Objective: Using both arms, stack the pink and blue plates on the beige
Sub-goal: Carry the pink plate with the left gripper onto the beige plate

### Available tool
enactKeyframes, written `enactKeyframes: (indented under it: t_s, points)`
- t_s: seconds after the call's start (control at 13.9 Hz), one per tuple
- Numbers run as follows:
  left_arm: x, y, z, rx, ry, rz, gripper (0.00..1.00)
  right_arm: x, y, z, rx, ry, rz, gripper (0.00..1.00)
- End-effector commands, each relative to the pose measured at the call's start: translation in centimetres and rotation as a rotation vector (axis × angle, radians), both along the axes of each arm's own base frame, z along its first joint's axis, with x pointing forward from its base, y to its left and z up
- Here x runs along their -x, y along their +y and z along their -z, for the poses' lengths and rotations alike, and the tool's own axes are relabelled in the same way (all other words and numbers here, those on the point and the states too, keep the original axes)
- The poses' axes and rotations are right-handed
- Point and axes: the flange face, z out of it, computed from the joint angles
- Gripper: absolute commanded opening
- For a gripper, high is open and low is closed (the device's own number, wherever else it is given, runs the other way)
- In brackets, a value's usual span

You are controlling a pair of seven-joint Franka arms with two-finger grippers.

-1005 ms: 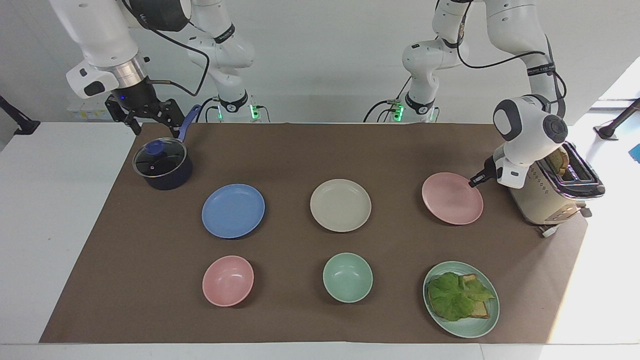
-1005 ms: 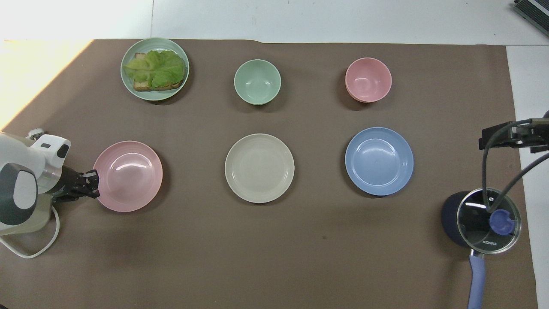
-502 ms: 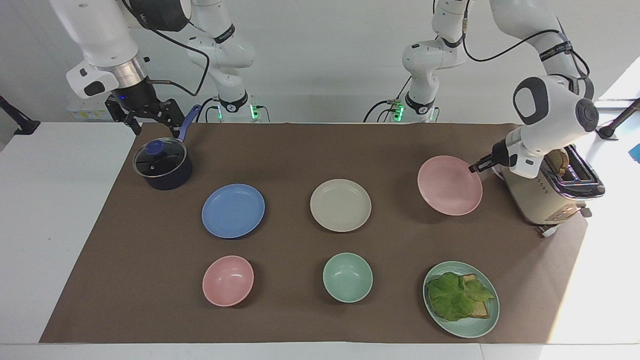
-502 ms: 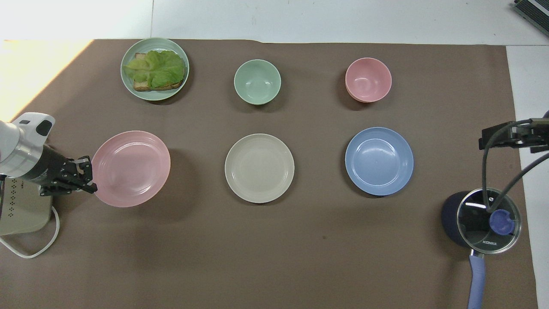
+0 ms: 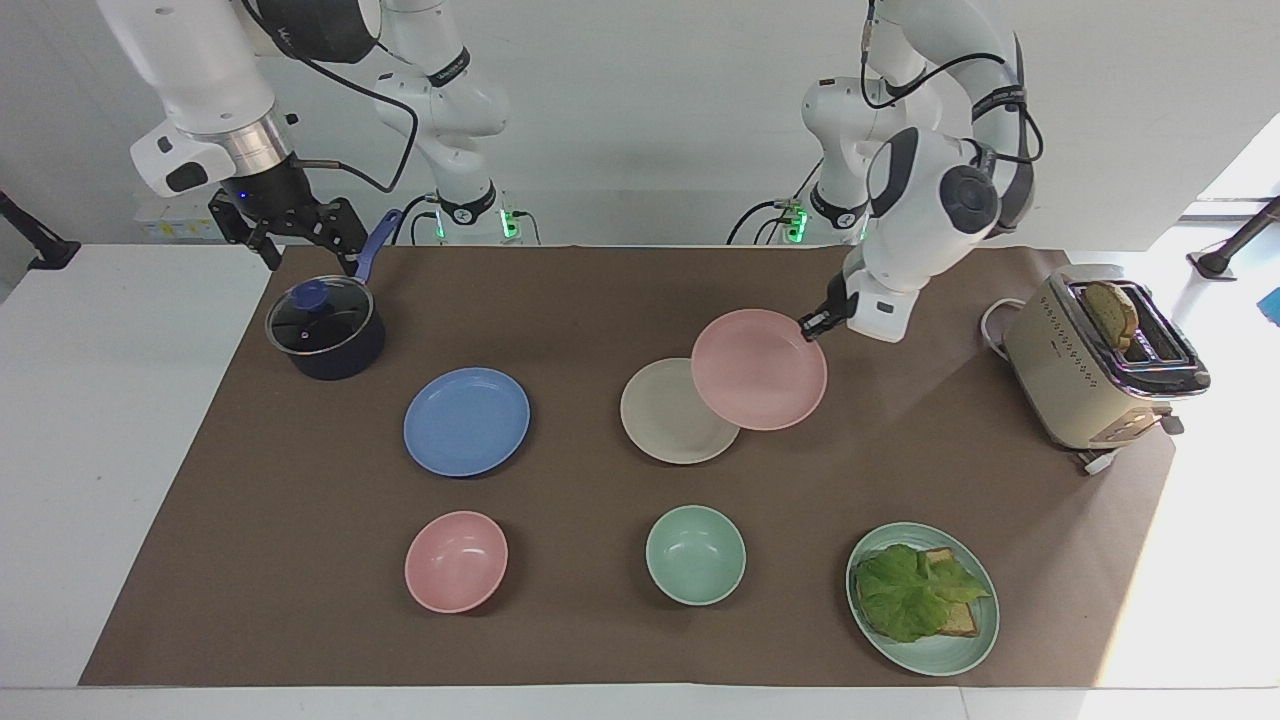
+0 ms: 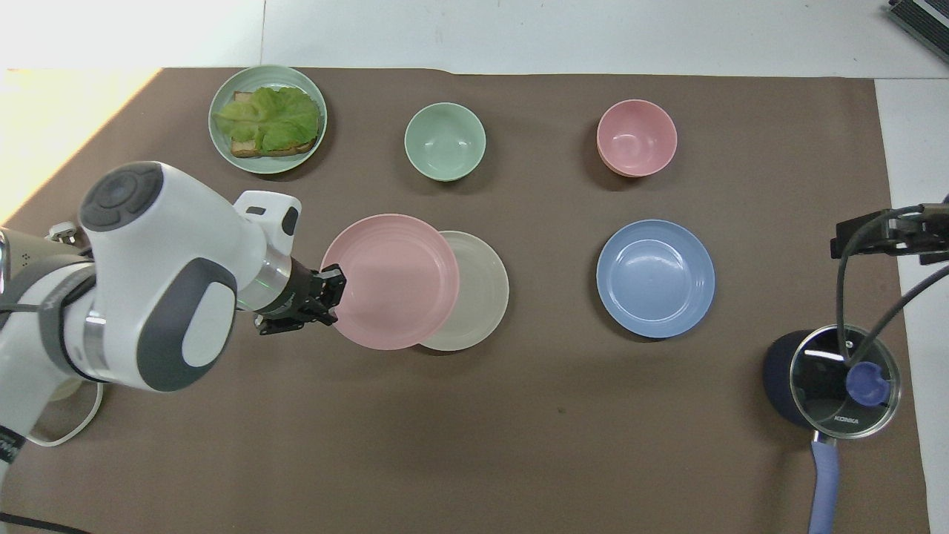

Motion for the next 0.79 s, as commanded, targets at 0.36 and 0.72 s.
enactKeyframes:
  t_s: [0.36, 0.72]
  points:
    - [-0.3, -5.2, 8.4, 0.031, -0.105, -0.011, 0.00, 0.6, -0.5, -0.1, -0.019, -0.015, 0.027, 1.00]
    - [-0.2, -4.8, 8.4, 0.025, -0.083, 0.010, 1.00, 0.6, -0.9, -0.1, -0.019, -0.011, 0.030, 1.00]
